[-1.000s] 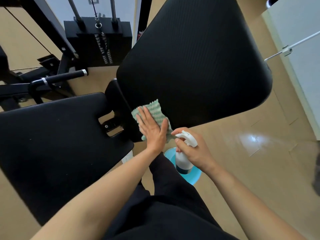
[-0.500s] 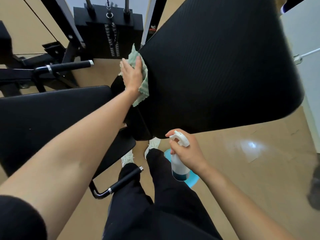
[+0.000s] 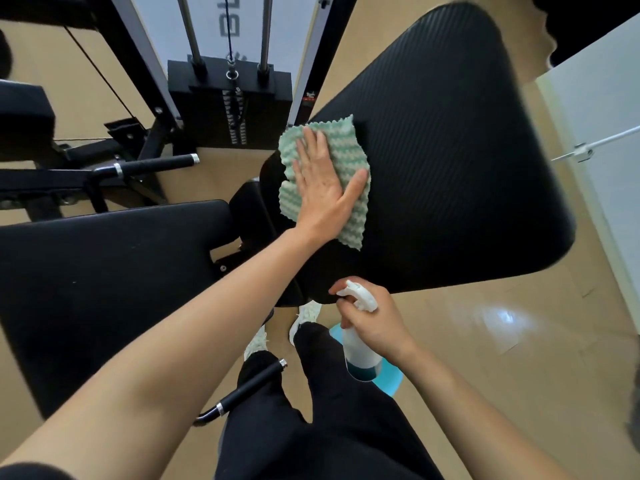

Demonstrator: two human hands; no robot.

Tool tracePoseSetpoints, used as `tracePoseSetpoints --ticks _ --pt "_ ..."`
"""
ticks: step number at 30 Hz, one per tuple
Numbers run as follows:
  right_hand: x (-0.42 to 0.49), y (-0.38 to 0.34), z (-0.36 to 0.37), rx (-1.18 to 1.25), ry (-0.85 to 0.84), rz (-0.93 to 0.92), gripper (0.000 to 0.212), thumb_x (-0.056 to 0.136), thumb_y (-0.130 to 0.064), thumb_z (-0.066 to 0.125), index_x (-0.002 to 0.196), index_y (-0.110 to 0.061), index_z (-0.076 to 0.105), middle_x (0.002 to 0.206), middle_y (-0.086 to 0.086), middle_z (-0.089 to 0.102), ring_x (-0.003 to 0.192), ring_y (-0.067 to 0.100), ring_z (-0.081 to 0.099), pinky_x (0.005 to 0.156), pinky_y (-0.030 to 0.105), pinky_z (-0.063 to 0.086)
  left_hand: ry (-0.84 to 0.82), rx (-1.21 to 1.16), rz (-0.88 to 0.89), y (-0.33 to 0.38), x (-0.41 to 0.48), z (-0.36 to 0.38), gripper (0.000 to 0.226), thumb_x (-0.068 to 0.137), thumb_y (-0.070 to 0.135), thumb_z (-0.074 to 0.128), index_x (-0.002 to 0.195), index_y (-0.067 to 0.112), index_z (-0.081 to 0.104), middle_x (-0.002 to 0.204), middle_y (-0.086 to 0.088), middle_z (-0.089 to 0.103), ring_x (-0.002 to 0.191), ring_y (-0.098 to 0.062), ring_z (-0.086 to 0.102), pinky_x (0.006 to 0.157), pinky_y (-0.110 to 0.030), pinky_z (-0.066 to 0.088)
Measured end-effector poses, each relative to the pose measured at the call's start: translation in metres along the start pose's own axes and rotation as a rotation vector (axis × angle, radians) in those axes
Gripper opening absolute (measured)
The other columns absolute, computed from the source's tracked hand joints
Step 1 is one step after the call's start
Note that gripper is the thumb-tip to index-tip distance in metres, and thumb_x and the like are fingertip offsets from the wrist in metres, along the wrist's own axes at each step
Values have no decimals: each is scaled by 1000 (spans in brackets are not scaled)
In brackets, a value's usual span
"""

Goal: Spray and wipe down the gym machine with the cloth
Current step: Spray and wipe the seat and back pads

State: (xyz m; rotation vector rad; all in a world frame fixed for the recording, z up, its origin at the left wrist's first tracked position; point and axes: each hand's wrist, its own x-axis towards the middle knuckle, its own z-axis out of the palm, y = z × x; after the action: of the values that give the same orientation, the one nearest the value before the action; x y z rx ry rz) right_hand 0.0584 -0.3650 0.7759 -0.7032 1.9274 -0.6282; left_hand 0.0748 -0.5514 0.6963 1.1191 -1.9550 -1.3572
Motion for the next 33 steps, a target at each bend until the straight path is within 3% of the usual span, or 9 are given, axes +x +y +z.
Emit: tracePoseSetpoints --ticks 6,9,11,14,21,24,27,30,33 --pt "-6 -4 -12 -2 42 -26 23 97 0 58 104 -16 72 65 -16 65 62 5 65 65 19 54 73 117 128 7 24 -7 85 102 59 40 165 13 6 173 -6 -1 159 -30 -10 126 -53 -8" --pt "-9 -7 -17 14 51 -38 22 98 -1 57 105 -17 71 65 -15 64 63 5 65 66 20 55 162 40 -133 -9 38 -16 73 100 61 33 161 22 23 168 -4 24 157 -33 9 126 -54 0" --pt "-8 -8 -19 17 48 -42 23 97 -1 57 104 -19 71 63 -11 64 63 5 64 66 20 53 201 46 -254 -19 45 -25 67 96 67 28 144 24 47 142 -1 54 143 -32 39 121 -58 18" --pt "-3 -8 -20 52 72 -22 24 97 -1 57 102 -20 71 62 -9 63 62 4 62 65 19 51 128 103 -363 -35 52 -37 70 92 73 18 123 24 58 113 7 57 119 -27 55 109 -52 34" --pt "-3 -7 -20 103 78 -3 22 100 -4 58 104 -22 71 65 -8 65 65 4 64 67 18 53 -52 -170 -773 -69 66 -69 81 91 77 39 141 16 60 136 1 60 126 -20 54 115 -40 36" --pt "-9 -6 -22 97 66 2 22 100 -5 57 105 -22 70 64 -9 65 66 4 64 68 18 53 -52 -195 -765 -71 71 -69 80 83 77 44 129 16 68 131 1 66 123 -21 59 114 -39 38" --pt "-17 -7 -26 103 56 5 22 100 -5 57 104 -22 70 63 -9 65 66 3 64 68 18 53 -56 -167 -607 -32 73 -66 49 95 61 37 103 27 71 115 -2 70 110 -21 63 106 -41 43" --pt "-26 -10 -35 132 81 0 21 100 -4 57 103 -20 70 62 -8 65 64 4 63 66 17 52 -54 -134 -471 7 82 -60 52 104 51 31 112 19 73 110 -6 73 99 -18 64 101 -43 48" --pt "-36 -12 -47 171 127 -23 19 100 -2 58 102 -17 70 59 -7 63 61 4 62 65 16 52 -27 -127 -388 41 91 -55 51 99 54 33 84 19 67 92 -3 74 86 -16 67 93 -44 53"
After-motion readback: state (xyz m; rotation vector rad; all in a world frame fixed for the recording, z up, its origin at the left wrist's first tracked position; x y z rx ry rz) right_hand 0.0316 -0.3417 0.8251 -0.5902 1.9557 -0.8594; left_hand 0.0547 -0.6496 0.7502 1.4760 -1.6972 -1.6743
